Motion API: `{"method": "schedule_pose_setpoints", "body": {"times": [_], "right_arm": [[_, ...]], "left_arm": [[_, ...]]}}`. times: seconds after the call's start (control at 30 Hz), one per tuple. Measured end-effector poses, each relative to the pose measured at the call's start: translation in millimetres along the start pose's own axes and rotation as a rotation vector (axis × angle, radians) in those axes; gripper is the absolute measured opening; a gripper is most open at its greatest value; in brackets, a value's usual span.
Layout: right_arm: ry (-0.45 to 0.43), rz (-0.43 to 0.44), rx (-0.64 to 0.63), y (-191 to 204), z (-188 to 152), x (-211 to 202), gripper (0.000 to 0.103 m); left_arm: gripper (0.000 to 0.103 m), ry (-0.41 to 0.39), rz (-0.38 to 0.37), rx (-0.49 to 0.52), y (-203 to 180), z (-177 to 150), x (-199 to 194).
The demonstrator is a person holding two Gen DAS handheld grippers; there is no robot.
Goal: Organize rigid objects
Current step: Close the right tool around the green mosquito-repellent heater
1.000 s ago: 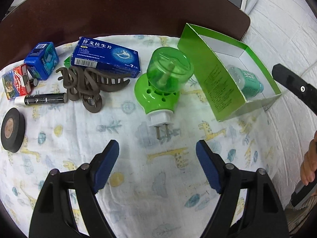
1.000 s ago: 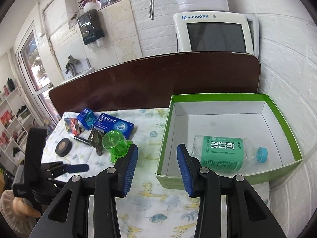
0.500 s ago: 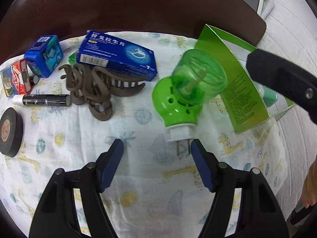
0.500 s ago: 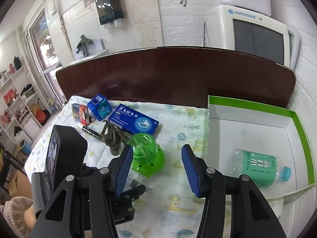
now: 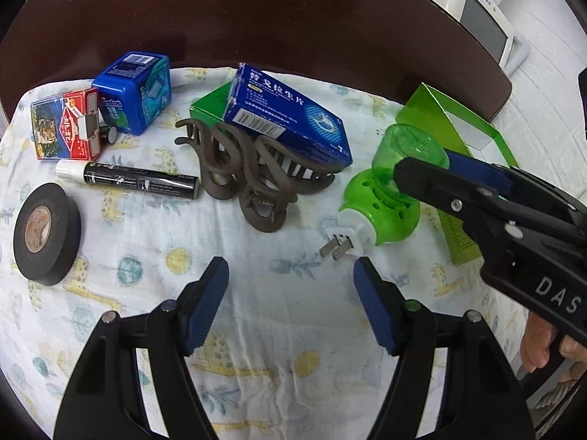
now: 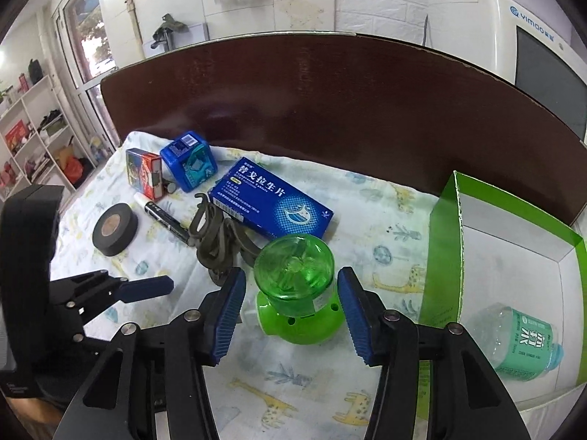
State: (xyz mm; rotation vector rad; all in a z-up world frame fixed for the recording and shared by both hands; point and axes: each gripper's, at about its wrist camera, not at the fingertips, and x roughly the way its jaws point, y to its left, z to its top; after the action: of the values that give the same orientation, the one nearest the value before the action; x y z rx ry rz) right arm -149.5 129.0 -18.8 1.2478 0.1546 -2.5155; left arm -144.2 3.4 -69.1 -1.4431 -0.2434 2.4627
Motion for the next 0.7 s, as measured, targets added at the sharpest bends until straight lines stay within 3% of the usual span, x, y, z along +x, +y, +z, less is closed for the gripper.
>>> {"method": "schedule_pose_setpoints", "body": {"times": [0.2, 0.3, 0.5, 0.7], "right_arm": [[0.007, 0.055, 0.103, -13.7, -9.8, -8.8, 0.047], [0.019, 0.108, 0.205, -18.7, -23.3, -16.6, 0.047], [0.005, 0.143, 0.267, -8.4, -62.7, -41.7, 0.047], [0.003, 0.131, 0.226, -1.4, -104.9, -57.0, 0.047]], "left_arm": [[0.069, 0.031, -0.106, 0.026, -13.4, -3.8, 8.3], [0.069, 0.047, -0.109, 0.039, -16.9, -9.6, 9.5], [0.069, 0.077, -0.238, -0.030, 7.7, -24.5, -7.8], [0.069, 0.080, -0.209, -0.045, 18.4, -39.1, -19.2]]}}
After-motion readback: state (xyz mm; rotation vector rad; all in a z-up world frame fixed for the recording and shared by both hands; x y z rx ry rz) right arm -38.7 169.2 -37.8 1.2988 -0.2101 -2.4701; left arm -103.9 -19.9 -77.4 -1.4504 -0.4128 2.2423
